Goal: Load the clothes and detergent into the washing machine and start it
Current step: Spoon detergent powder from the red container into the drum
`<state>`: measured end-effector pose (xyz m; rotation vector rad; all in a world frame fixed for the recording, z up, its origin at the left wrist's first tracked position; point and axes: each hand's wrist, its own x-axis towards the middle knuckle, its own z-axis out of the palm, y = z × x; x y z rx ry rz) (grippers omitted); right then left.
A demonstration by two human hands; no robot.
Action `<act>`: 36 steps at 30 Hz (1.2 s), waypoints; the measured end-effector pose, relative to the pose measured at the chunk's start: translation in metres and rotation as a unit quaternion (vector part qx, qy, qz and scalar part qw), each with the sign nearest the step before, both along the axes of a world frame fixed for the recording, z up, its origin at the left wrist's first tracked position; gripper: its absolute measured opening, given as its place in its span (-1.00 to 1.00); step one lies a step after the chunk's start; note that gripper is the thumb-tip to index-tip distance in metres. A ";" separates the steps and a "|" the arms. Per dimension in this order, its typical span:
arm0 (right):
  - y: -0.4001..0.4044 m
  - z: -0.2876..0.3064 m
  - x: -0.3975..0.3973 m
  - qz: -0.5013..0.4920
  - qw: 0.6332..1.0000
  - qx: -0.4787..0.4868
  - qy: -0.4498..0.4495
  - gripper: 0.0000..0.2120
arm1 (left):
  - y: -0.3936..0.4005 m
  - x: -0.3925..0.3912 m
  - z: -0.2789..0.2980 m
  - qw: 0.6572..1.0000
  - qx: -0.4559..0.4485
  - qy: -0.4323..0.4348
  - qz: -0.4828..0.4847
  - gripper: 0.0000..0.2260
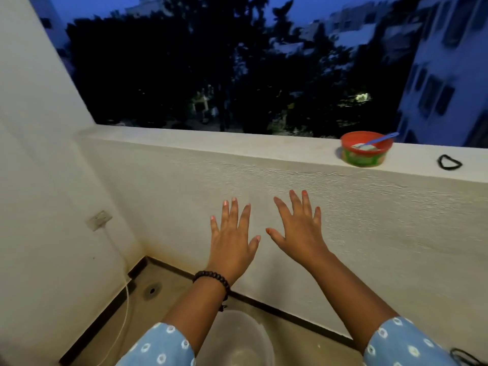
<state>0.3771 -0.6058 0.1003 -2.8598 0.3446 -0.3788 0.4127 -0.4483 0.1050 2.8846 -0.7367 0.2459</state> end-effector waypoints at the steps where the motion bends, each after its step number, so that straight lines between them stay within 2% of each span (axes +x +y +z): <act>1: -0.014 0.004 -0.001 -0.017 1.000 0.004 -0.009 -0.28 | -0.015 0.003 0.005 1.000 -0.008 -0.002 -0.019 -0.36; 5: -0.060 0.018 -0.005 -0.079 0.995 0.029 -0.047 -0.29 | -0.069 0.014 0.025 0.996 -0.033 -0.022 -0.080 -0.37; 9: -0.098 0.028 -0.010 -0.131 0.983 0.043 -0.123 -0.26 | -0.118 0.020 0.042 0.991 -0.039 -0.031 -0.121 -0.37; 13: -0.135 0.037 -0.009 -0.168 0.962 0.069 -0.202 -0.13 | -0.157 0.028 0.056 0.987 -0.052 -0.016 -0.150 -0.38; 20: -0.187 0.049 0.013 -0.188 0.934 0.182 -0.243 0.09 | -0.205 0.047 0.068 0.980 -0.083 0.020 -0.180 -0.40; 28: -0.211 0.059 0.039 -0.163 0.899 0.301 -0.271 0.25 | -0.206 0.066 0.060 0.969 -0.152 0.088 -0.171 -0.42; 36: -0.216 0.061 0.046 -0.162 0.881 0.343 -0.284 0.14 | -0.172 0.071 0.055 0.951 -0.218 0.152 -0.160 -0.40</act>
